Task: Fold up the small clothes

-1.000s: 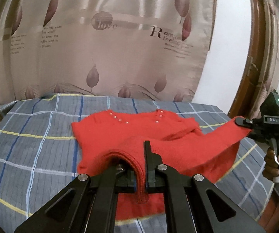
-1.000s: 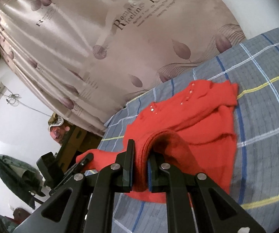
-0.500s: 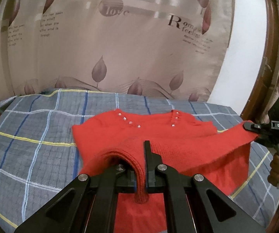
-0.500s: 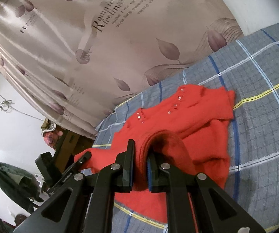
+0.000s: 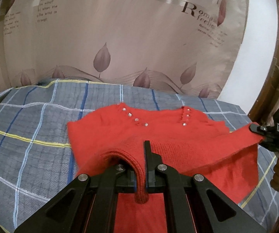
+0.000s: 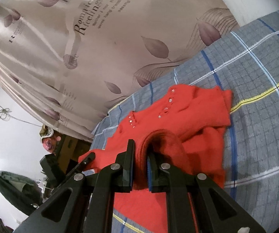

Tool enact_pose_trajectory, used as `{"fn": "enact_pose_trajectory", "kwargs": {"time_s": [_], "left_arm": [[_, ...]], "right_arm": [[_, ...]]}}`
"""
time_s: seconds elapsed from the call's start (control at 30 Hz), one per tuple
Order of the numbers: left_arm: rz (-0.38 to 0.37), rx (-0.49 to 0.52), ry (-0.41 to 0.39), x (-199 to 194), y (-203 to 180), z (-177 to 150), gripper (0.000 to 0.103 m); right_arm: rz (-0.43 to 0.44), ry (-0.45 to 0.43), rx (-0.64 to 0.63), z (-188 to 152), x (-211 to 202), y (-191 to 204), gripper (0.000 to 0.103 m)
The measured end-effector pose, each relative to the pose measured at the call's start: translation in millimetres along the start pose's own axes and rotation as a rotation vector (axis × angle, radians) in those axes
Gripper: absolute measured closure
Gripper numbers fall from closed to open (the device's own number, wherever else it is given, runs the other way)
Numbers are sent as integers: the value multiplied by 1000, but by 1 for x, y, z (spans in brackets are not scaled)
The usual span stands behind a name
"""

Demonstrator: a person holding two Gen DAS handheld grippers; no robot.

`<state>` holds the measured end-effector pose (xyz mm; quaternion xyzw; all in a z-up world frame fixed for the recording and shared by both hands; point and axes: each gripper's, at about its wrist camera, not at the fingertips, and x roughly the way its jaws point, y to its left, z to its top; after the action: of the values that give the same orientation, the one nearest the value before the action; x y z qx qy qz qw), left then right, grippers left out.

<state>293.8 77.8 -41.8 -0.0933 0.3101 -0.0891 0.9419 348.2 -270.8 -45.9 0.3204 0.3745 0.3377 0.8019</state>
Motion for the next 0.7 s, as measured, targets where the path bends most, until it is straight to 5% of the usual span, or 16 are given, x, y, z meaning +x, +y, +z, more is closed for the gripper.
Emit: {"fn": "enact_pose_trajectory", "kwargs": {"time_s": [0.7], "left_arm": [[35,-47,50,56,19,6,98]], "right_arm": [[11,3,91,17,33,-44,92]]}}
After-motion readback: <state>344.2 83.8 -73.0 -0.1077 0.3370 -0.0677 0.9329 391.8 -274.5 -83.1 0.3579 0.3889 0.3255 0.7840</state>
